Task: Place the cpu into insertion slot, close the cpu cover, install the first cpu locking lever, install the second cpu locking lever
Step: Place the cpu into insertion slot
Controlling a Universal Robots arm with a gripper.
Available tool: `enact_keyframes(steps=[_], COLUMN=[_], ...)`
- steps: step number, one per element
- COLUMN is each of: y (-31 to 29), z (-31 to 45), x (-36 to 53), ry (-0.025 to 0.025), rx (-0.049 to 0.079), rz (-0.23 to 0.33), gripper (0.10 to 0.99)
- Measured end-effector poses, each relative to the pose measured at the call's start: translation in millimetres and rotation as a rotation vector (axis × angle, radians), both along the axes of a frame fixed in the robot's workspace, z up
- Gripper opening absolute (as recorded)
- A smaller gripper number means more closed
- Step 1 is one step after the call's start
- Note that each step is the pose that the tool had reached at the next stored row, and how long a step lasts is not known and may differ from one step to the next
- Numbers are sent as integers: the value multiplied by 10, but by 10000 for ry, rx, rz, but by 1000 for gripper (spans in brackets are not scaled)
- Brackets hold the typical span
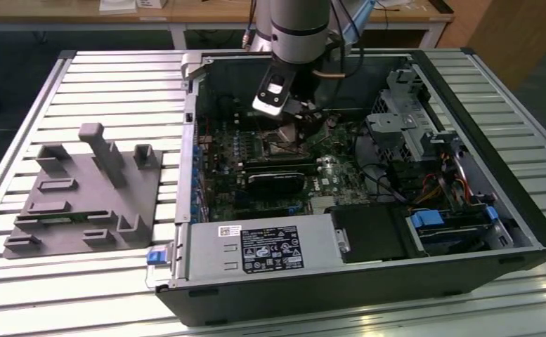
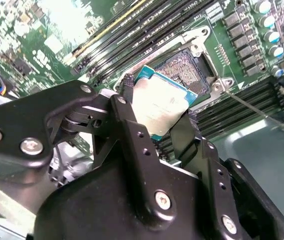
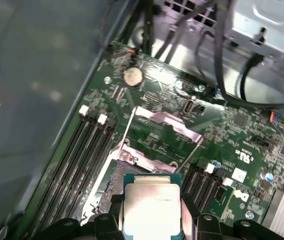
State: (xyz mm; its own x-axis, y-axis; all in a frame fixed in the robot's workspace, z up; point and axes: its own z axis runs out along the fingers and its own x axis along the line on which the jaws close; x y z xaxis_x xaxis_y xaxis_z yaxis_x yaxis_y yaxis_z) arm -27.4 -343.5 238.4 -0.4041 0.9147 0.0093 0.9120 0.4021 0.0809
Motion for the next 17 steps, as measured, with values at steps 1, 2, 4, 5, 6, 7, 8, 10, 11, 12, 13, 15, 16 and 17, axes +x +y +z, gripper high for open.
enact_keyframes(steps=[1,2,4,5,6,7,8,10,11,12,13,15,16,17], y=[0,0,0,0,0,0,0,0,0,0,0,0,0,0], z=[-3,-5,-10,-13,-15,-18,-21,-27,-30,-34,-37,-43,-47,-50], x=[0,0,0,0,0,0,0,0,0,0,0,0,0,0], ry=[0,0,0,0,0,0,0,0,0,0,0,0,0,0], rx=[0,0,0,0,0,0,1,-1,0,1,0,0,0,0], rz=[-155,-323,-682,-854,-1026,-1188,-1350,-1680,-1845,-2013,-2194,-2536,-2712,-2892], gripper=[541,541,541,541,541,541,541,541,541,541,541,541,541,541])
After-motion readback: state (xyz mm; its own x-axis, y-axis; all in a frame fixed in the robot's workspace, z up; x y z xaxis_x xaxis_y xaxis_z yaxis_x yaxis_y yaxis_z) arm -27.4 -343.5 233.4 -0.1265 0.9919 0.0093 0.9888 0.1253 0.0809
